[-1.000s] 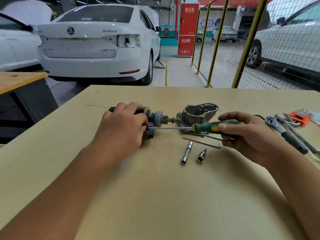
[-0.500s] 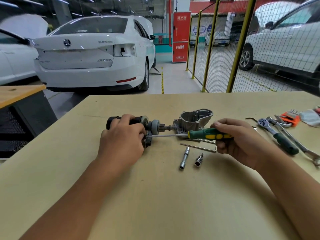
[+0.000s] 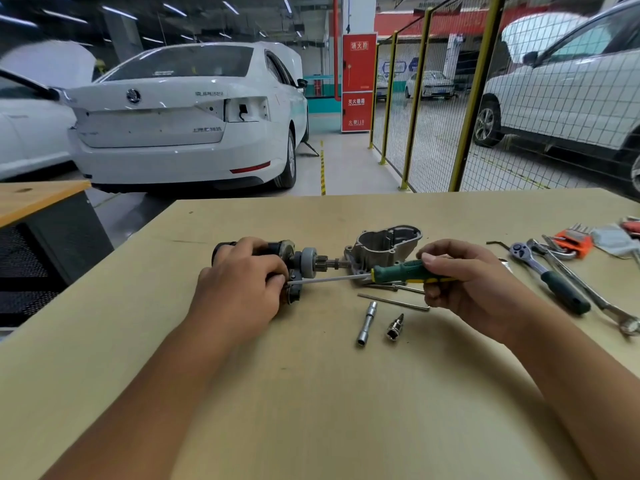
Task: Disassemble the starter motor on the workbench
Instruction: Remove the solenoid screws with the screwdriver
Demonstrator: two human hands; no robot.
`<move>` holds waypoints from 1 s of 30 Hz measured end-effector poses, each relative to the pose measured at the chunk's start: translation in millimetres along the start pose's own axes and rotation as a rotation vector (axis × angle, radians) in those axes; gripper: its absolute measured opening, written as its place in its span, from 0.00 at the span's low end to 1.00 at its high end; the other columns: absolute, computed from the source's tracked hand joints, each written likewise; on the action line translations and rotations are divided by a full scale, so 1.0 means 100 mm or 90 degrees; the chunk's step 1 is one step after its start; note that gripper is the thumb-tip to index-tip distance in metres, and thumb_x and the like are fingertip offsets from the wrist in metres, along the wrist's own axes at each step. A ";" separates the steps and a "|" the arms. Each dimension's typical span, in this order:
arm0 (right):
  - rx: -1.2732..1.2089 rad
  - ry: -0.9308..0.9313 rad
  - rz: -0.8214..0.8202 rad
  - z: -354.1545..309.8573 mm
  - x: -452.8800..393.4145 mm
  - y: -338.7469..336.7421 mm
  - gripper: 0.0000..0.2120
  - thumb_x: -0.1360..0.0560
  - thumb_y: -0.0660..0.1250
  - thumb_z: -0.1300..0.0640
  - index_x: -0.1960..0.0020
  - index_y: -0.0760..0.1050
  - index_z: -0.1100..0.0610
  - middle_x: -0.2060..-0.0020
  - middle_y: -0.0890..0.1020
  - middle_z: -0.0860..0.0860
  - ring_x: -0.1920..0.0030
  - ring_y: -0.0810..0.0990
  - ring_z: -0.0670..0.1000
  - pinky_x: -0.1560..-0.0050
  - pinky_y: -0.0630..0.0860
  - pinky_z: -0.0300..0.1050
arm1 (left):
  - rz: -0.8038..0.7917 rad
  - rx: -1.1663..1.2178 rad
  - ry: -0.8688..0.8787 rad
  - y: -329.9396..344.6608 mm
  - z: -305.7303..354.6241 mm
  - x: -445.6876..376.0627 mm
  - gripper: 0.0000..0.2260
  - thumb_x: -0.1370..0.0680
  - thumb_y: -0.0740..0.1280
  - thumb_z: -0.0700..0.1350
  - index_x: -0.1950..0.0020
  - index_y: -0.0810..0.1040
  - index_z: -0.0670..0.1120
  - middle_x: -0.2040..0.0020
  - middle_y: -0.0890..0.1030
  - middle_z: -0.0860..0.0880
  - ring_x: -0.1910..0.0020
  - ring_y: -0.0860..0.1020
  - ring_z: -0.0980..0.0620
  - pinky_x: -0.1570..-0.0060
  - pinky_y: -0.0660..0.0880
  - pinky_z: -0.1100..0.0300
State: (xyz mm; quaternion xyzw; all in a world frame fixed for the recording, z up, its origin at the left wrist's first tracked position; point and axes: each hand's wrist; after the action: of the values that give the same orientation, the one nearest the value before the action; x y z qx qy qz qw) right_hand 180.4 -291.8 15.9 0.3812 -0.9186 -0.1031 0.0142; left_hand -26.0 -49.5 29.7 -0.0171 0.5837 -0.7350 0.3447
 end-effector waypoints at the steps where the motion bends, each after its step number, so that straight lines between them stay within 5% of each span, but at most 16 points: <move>1: 0.000 0.000 0.003 0.00 0.00 0.00 0.08 0.31 0.74 0.60 0.53 0.81 0.60 0.61 0.80 0.58 0.70 0.73 0.54 0.67 0.74 0.48 | -0.002 -0.013 0.008 0.00 0.00 0.00 0.07 0.19 0.65 0.50 0.49 0.82 0.60 0.31 0.72 0.57 0.34 0.67 0.48 0.41 0.70 0.48; 13: -0.022 -0.027 0.075 -0.06 -0.01 -0.01 0.02 0.30 0.72 0.63 0.58 0.80 0.58 0.65 0.79 0.58 0.72 0.70 0.54 0.70 0.71 0.46 | 0.027 -0.039 0.039 0.05 0.01 0.02 0.06 0.20 0.67 0.47 0.50 0.82 0.58 0.33 0.73 0.58 0.36 0.68 0.48 0.46 0.70 0.49; 19: -0.080 -0.022 0.148 -0.11 -0.01 -0.03 0.04 0.26 0.68 0.64 0.59 0.77 0.59 0.67 0.77 0.57 0.73 0.70 0.52 0.71 0.68 0.45 | 0.205 -0.040 0.295 0.00 0.11 0.06 0.03 0.25 0.74 0.41 0.54 0.86 0.48 0.51 0.84 0.53 0.51 0.78 0.41 0.55 0.71 0.49; 23: -0.109 -0.014 0.182 -0.11 -0.02 -0.07 0.02 0.26 0.69 0.63 0.58 0.78 0.59 0.69 0.77 0.56 0.73 0.70 0.51 0.70 0.68 0.44 | 0.113 -0.108 0.454 0.14 0.24 0.12 0.07 0.30 0.81 0.39 0.57 0.87 0.49 0.60 0.83 0.53 0.56 0.80 0.42 0.60 0.73 0.48; 30: -0.110 -0.013 0.189 -0.10 -0.03 -0.09 0.05 0.28 0.70 0.62 0.62 0.80 0.57 0.70 0.78 0.55 0.73 0.70 0.51 0.71 0.69 0.44 | 0.051 -0.140 0.455 0.26 0.28 0.17 0.07 0.29 0.81 0.48 0.54 0.86 0.55 0.58 0.82 0.56 0.54 0.77 0.47 0.57 0.67 0.53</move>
State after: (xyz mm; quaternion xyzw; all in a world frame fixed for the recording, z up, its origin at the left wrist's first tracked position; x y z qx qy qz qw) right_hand 189.7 -297.6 24.1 0.2378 -0.9526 -0.1821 0.0529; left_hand -14.4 -84.7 9.2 0.2267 0.7431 -0.6129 0.1438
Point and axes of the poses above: each hand's wrist, its own x-axis away from the middle knuckle, its own y-axis out of the palm, z = x × y
